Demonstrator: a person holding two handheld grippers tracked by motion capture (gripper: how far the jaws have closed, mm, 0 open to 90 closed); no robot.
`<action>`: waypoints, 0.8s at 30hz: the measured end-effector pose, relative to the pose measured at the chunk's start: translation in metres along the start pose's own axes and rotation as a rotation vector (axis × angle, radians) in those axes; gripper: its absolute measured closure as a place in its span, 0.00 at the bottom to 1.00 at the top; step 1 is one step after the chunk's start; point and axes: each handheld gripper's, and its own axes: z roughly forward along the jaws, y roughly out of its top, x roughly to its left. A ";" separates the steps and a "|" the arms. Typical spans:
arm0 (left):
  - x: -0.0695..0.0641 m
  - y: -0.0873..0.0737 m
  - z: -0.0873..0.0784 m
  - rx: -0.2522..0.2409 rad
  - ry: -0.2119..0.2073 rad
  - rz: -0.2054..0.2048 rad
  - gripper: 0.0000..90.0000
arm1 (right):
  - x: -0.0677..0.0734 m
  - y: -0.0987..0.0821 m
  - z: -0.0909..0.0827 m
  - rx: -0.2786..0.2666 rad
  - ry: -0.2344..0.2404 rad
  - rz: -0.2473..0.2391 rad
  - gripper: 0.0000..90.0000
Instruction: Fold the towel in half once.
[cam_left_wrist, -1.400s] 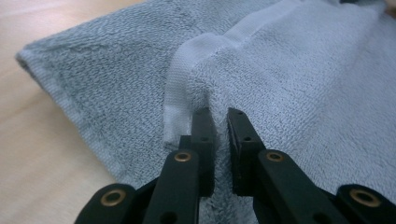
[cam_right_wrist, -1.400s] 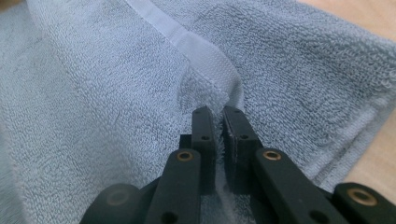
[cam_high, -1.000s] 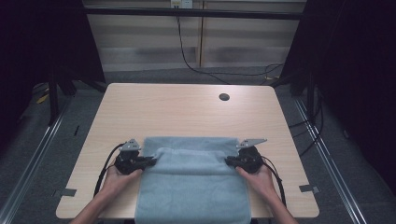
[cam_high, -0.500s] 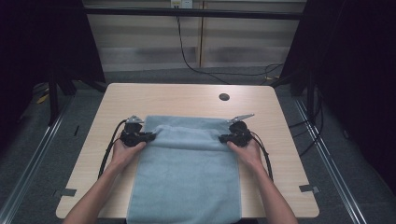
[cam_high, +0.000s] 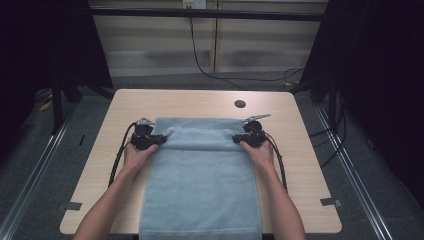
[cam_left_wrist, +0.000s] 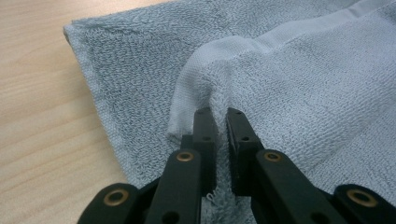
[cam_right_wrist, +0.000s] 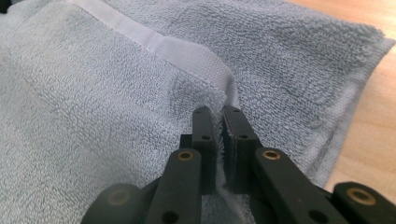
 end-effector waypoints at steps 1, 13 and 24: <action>0.000 0.001 0.001 -0.001 0.008 -0.003 0.93 | -0.001 0.001 0.001 -0.009 0.001 0.006 0.94; 0.003 0.015 0.009 0.010 0.040 -0.077 0.94 | -0.008 0.009 0.009 -0.040 -0.023 0.051 0.94; -0.014 0.036 -0.057 -0.194 -0.109 -0.003 0.94 | -0.005 0.030 -0.063 -0.264 0.056 0.030 0.94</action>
